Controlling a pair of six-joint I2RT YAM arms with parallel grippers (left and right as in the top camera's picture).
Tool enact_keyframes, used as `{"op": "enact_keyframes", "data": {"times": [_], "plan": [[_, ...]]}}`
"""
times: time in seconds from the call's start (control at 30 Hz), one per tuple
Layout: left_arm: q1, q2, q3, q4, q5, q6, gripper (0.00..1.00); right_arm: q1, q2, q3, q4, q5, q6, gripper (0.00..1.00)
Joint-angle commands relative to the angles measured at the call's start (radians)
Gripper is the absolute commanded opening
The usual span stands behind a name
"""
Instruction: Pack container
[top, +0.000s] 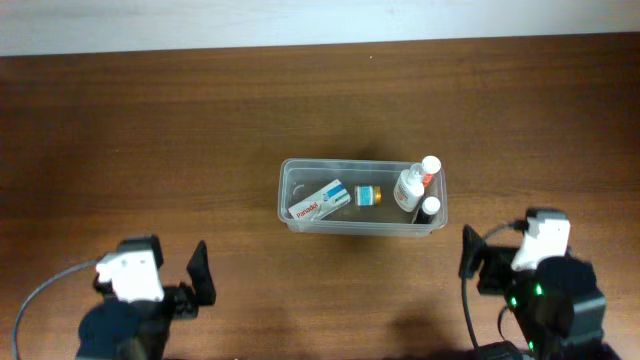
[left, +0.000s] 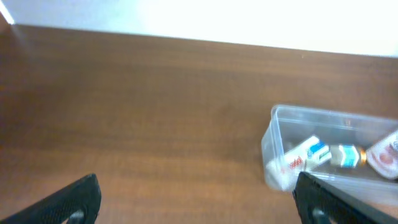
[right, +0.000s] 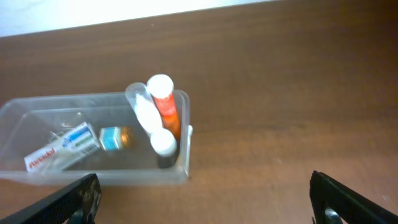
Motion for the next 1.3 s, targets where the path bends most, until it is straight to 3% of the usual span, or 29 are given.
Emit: {"op": "enact_keyframes", "data": {"times": [0.0,0.3,0.73,0.83,1.03,1.27], "plan": [[-0.004,-0.075,-0.011,-0.062,-0.004,-0.008,1.0,0.009,-0.084,-0.02,-0.043,0.042,0.015,0.98],[-0.004,-0.079,-0.011,-0.274,-0.004,-0.008,1.0,0.009,-0.103,-0.02,-0.098,0.041,0.015,0.98],[-0.004,-0.079,-0.012,-0.277,-0.004,-0.008,1.0,0.01,-0.166,-0.039,-0.153,0.054,0.011,0.98],[-0.004,-0.079,-0.012,-0.277,-0.004,-0.008,1.0,-0.011,-0.261,-0.13,-0.09,0.059,-0.002,0.98],[-0.004,-0.079,-0.012,-0.277,-0.004,-0.008,1.0,-0.05,-0.451,-0.369,0.192,0.026,-0.088,0.98],[-0.004,-0.079,-0.012,-0.277,-0.004,-0.008,1.0,-0.097,-0.443,-0.654,0.73,0.022,-0.172,0.98]]}}
